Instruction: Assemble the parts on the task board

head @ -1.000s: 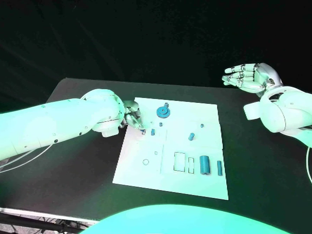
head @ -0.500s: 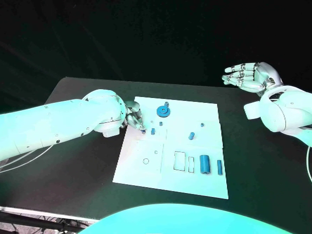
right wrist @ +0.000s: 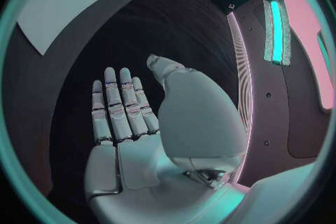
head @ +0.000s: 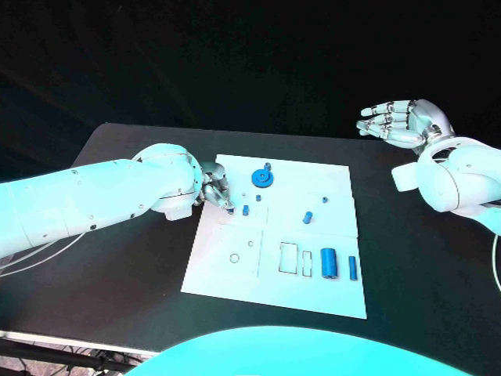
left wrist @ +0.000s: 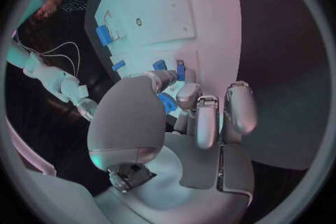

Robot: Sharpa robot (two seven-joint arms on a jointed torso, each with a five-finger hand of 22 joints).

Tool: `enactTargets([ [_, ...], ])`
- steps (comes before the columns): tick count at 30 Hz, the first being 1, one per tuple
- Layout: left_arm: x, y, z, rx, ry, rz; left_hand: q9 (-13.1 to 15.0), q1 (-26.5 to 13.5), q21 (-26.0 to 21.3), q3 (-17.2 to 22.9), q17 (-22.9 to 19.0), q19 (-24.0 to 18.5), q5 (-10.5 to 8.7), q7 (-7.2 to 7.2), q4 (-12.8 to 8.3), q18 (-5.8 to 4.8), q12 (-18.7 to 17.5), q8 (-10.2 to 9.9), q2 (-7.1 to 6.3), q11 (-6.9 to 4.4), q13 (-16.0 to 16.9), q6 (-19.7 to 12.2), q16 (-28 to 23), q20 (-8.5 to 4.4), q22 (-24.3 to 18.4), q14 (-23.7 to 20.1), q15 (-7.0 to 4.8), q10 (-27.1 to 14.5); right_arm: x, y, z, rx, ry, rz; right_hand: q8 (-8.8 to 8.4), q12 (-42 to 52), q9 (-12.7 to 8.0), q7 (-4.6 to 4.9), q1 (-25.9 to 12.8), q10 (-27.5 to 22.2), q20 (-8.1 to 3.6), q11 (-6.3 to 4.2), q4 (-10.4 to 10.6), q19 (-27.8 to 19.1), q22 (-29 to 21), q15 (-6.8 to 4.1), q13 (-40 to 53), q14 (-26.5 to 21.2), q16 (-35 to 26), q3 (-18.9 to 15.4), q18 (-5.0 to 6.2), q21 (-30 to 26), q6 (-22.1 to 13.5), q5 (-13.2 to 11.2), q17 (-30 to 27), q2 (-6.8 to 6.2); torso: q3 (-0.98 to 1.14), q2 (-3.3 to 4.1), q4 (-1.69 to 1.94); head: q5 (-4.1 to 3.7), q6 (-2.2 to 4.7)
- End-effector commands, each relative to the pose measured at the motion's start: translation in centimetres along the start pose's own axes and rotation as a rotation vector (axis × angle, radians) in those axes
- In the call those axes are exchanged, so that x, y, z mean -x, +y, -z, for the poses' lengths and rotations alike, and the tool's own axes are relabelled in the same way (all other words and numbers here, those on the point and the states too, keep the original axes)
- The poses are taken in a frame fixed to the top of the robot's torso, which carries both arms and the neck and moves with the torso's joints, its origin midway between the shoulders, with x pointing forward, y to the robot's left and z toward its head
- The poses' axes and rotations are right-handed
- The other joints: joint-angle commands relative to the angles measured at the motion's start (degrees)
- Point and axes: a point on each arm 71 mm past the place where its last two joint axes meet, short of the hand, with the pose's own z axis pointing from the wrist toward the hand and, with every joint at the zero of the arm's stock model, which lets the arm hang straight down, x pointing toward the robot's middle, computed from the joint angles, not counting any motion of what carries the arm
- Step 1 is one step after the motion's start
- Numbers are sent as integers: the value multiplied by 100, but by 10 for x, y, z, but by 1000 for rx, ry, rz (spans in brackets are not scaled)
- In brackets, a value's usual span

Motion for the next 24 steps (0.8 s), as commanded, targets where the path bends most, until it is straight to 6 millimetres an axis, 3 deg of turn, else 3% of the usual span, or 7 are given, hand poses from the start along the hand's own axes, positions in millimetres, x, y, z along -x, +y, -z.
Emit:
enactTargets([
  [1,-4,0,0,3,21,-19,383,20,25,705,1268,31,19,-57,-680,-30,39,19,47,-1,5,42,-30,12,5,528,-29,38,-2,1,0,13,19,7,-32,-35,-9,380,-33,-17,-9,42,-31,25,-8,12,-7,-21,-26,-10,32,-5,31,-2,-8,23,0,2,3,-1,0],
  [24,-7,-1,0,-2,39,-27,393,7,15,736,1276,18,4,-60,-703,-26,32,29,25,-4,-6,40,-26,9,-15,530,-30,35,-3,-2,1,7,22,7,-33,-37,-12,380,-32,-19,-9,42,-36,25,-14,13,-6,-23,-31,-5,32,-3,31,-1,-16,29,0,0,1,20,-7],
])
